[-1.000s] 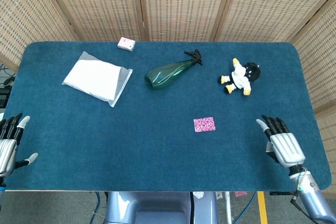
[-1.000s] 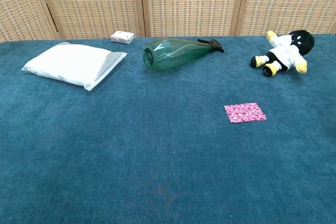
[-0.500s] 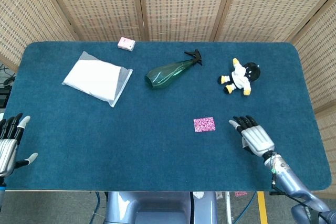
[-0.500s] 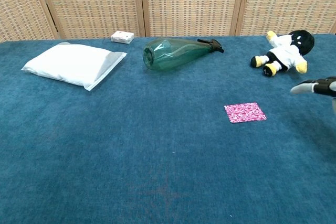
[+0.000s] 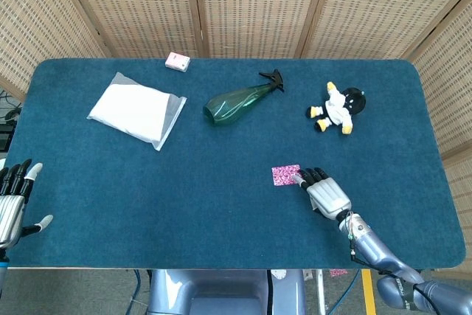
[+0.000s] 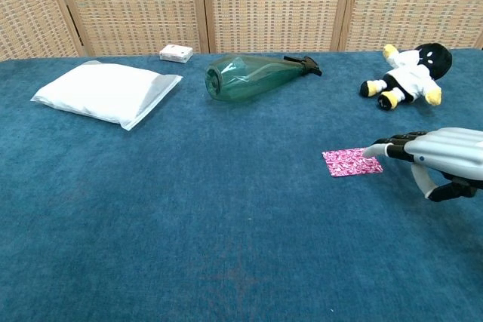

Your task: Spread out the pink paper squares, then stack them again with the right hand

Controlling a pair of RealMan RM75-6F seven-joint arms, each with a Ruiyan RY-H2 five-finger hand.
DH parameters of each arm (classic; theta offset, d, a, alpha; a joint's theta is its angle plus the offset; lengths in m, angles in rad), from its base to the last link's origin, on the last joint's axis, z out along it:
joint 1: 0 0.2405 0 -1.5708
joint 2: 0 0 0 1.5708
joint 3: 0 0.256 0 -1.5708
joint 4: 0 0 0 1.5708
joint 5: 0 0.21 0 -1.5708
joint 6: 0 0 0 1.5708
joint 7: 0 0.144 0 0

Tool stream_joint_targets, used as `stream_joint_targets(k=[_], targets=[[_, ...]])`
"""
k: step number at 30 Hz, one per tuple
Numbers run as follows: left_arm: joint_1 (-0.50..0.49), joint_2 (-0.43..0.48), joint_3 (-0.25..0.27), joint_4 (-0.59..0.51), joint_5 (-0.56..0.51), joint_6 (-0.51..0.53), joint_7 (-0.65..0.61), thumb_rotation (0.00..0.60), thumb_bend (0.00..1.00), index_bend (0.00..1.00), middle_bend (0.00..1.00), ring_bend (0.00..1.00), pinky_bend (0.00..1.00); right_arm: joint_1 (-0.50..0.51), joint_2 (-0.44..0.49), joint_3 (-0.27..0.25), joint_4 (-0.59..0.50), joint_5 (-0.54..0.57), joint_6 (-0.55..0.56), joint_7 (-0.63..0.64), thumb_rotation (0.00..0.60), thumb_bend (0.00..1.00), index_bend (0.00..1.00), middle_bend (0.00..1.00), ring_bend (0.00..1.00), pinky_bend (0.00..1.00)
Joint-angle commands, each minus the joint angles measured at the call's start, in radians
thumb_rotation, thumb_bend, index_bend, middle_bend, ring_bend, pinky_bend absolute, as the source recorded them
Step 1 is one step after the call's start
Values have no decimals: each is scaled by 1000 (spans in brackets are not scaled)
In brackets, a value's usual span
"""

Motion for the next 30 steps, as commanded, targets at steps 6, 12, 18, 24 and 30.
stream_joint_targets(k=[6, 12, 18, 24, 30], targets=[[0, 1, 0, -3, -2, -2, 2, 600, 154, 0, 0, 0, 0, 17, -25, -12, 10, 24, -8, -27, 600, 1000, 68, 67, 0, 79], [-1, 2, 0, -5, -5, -4, 6, 600, 154, 0, 0, 0, 0, 29, -40, -16, 25, 49, -17, -50, 600, 1000, 68, 68, 0, 91], [-1, 2, 0, -5, -7, -5, 10, 600, 154, 0, 0, 0, 0, 34, -35, -30, 16, 67, -27, -74, 600, 1000, 68, 68, 0, 91], [-1, 0, 0, -4, -6, -3, 15, 600, 154, 0, 0, 0, 0, 37, -17, -52, -25, 85, -42, -108, 600, 1000, 68, 68, 0, 92], [-1, -1, 1, -2, -6, -1, 19, 600, 154, 0, 0, 0, 0, 29, 12, -84, -87, 67, -26, -123, 600, 1000, 68, 68, 0, 94]])
